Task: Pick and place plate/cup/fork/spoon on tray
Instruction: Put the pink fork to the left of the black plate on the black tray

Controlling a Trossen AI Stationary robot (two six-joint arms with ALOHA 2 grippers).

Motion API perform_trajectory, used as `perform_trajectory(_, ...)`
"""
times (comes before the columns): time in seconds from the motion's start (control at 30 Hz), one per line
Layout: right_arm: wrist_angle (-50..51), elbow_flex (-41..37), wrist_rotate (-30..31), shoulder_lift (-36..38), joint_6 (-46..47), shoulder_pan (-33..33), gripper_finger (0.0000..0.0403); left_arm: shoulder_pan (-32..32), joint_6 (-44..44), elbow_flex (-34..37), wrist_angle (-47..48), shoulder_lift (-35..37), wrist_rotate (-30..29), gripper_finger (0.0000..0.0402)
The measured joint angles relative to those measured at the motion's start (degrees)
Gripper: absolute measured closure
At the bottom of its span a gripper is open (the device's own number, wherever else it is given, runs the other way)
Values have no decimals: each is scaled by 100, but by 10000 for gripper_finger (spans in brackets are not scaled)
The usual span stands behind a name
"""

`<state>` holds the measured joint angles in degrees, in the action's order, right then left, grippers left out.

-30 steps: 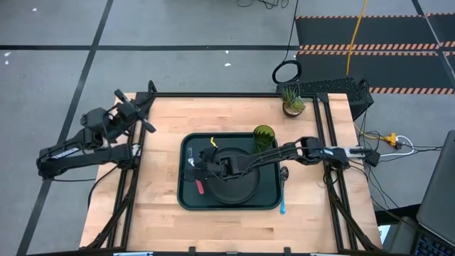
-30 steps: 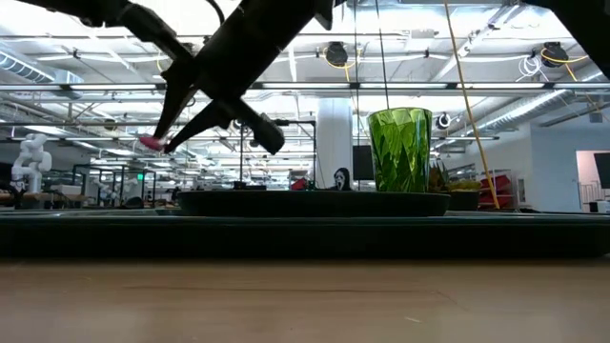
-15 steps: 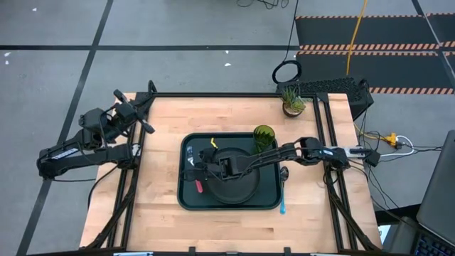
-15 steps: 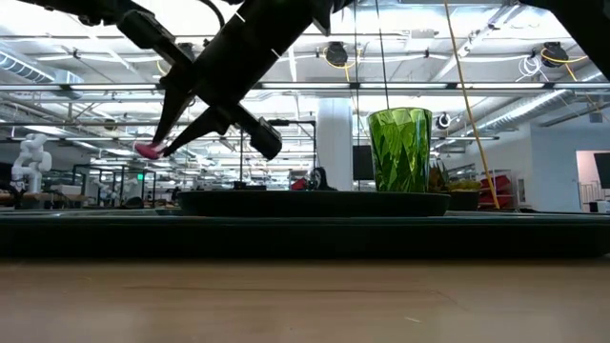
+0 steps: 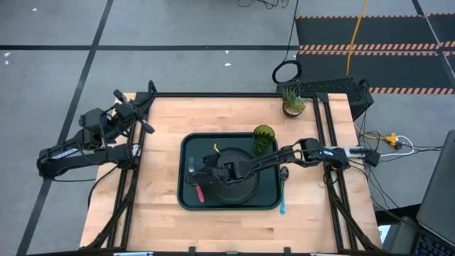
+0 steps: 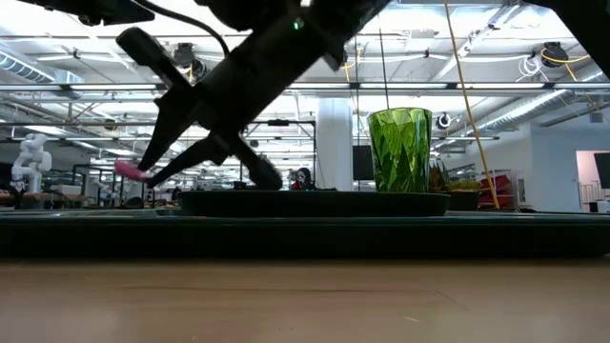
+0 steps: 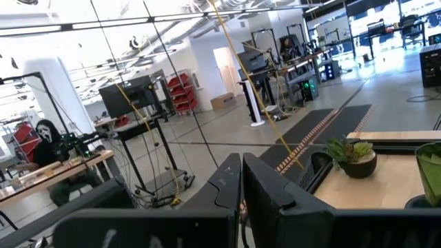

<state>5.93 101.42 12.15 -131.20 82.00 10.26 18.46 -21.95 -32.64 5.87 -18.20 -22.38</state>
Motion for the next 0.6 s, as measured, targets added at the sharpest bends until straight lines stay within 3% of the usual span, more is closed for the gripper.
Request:
perform_trajectory(0.13,-499,-204,-16,-4,-7,-2,384,0,-3,0,0,0,-1,380)
perform_trajectory(0.33,-421,-237,-23,0,-105,-2,383,0,8,0,0,0,-1,380)
perform_trajectory(0.6,-440,-237,-38,0,-172,-2,346,0,81,0,-4,0,-1,380)
